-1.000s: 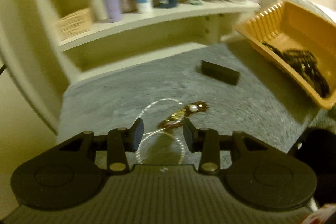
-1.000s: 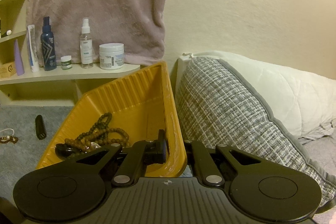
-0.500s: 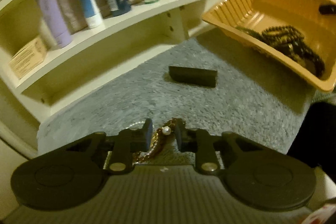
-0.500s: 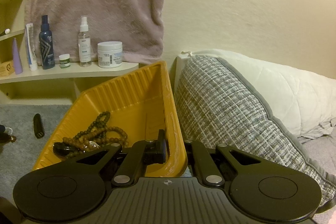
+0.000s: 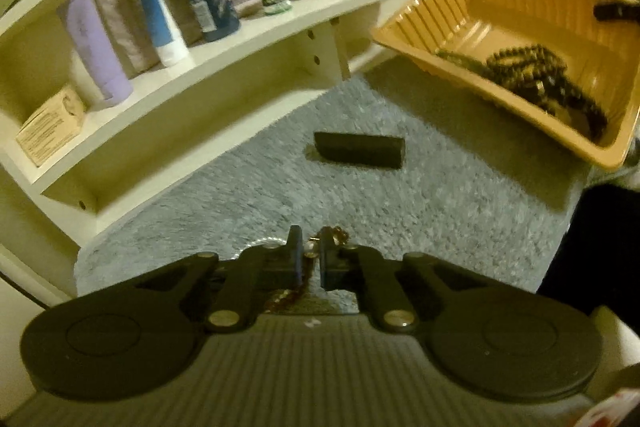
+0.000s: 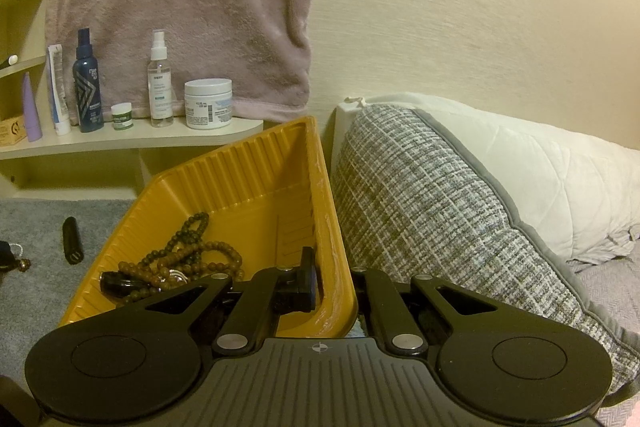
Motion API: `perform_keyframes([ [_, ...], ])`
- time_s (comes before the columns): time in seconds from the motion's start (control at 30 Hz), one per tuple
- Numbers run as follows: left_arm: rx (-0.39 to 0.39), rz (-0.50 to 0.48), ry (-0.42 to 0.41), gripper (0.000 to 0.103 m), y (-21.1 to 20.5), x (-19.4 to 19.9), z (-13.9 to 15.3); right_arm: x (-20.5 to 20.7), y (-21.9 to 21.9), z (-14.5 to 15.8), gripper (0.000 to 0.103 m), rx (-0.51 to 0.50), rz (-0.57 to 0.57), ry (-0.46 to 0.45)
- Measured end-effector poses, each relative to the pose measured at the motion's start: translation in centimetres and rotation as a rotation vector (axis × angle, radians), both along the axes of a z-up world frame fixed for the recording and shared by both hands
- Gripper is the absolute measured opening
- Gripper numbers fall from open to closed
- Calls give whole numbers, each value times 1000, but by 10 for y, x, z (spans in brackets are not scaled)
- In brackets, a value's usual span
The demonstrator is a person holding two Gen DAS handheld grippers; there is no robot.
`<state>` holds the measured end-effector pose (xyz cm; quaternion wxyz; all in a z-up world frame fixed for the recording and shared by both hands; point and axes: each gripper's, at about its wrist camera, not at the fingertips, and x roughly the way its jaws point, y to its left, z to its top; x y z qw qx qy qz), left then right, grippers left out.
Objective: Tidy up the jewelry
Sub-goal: 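Grasp the small gold charm on the mat with the left gripper, then carry the gold charm into the orange tray and open the left gripper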
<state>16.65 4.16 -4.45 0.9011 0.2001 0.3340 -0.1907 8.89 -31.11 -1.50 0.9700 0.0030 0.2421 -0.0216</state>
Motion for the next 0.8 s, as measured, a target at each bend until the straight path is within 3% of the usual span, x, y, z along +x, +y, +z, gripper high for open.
perform_keyframes([
  [0.37, -80, 14, -52, 7, 6, 1, 40, 0, 0, 0, 5, 0, -1, 1],
  [0.63, -160, -85, -52, 7, -47, -2, 51, 0, 0, 1, 5, 1, 0, 1],
  [0.8, -249, -182, -26, 7, -94, -11, 56, 1, 3, 3, 5, 2, 1, -3],
])
